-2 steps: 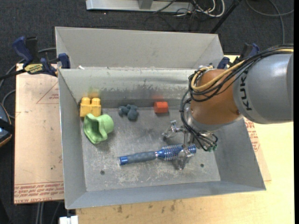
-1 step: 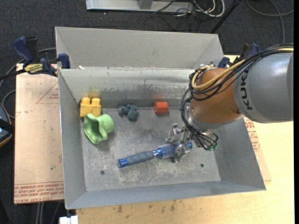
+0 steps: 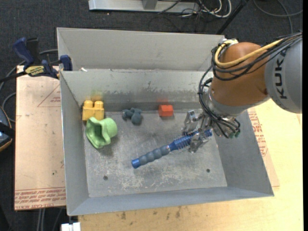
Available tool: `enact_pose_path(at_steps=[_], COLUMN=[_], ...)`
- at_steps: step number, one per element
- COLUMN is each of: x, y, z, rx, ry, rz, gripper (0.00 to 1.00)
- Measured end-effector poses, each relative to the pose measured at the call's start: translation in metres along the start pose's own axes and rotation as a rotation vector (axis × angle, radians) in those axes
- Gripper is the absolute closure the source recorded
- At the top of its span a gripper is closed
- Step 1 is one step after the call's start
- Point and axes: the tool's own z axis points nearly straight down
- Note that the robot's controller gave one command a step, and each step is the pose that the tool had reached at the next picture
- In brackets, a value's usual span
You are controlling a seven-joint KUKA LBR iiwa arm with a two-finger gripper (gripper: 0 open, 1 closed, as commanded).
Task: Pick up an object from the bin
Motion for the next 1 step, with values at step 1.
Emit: enact_pose_path(at_steps=[1], x=[-0.0011], y=[0.0003], z=[-0.0182], rx=[-0.002], ry=[0.005], rz=[0.002], gripper=[1.0])
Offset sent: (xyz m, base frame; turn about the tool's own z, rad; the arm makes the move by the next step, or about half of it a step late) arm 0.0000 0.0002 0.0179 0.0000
